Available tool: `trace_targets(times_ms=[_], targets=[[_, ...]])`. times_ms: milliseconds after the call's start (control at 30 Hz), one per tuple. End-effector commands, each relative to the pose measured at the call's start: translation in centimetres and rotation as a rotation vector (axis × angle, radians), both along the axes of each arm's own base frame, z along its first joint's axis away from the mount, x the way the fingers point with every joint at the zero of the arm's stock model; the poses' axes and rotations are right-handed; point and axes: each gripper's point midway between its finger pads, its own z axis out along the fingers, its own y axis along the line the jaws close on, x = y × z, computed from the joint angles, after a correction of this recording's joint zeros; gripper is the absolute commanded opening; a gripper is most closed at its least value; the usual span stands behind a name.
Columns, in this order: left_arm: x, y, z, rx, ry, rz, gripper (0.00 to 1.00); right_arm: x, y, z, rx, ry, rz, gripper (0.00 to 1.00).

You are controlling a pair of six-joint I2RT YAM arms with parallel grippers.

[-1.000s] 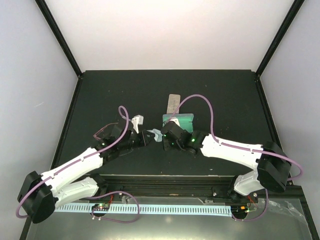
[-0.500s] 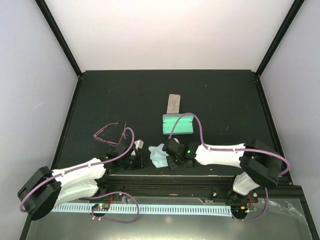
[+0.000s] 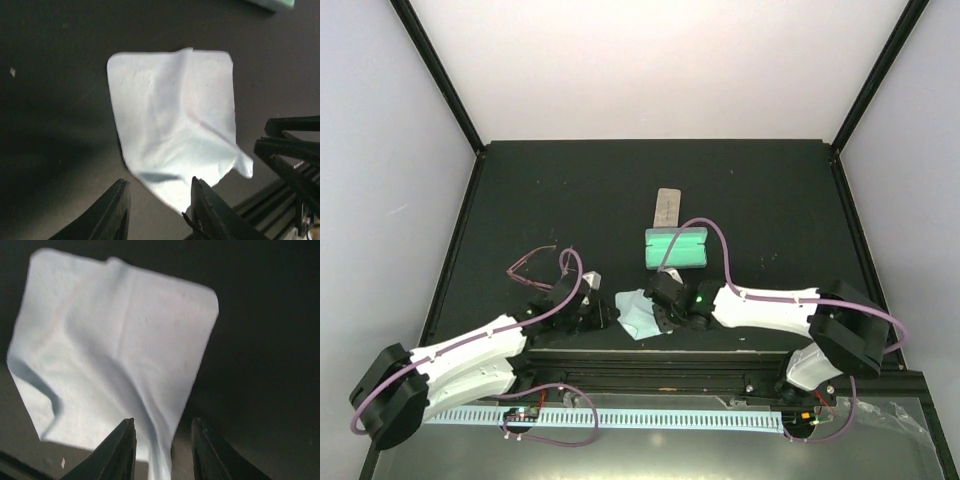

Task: Organize the sunglasses
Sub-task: Adjust the glasses cleaning cloth at the center of the board.

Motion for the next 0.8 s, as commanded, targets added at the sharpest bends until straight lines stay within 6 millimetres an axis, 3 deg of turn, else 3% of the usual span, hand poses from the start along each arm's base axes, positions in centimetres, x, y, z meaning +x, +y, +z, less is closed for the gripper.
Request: trace_targets(times_ms=[0, 167, 367, 667, 767], targets=[[2.9, -0.6, 2.0, 0.078, -0.101, 0.001, 0.32, 3.6, 0.8, 0.5, -0.053, -0.124, -0.045, 0.33], [4.4, -1.3, 1.5, 0.117, -0.113, -0.006, 0.25, 6.1, 1.3, -1.0, -0.110, -0.143, -0.066, 0.32], [4.4, -1.7, 0.4, 0.126, -0.086, -0.016, 0.23, 6.8, 0.4, -3.0, -0.199, -0.138, -0.088, 0.29], [3.9, -3.1, 0.9, 0.070, -0.092, -0.092, 0.24, 8.5, -4.5, -3.9, -0.360, -0.174, -0.197, 0.27], [3.6, -4.3, 1.3, 0.025, -0.092, -0.153, 0.24, 8.8, -4.8, -3.2, -0.350, -0.187, -0.211, 0.26]])
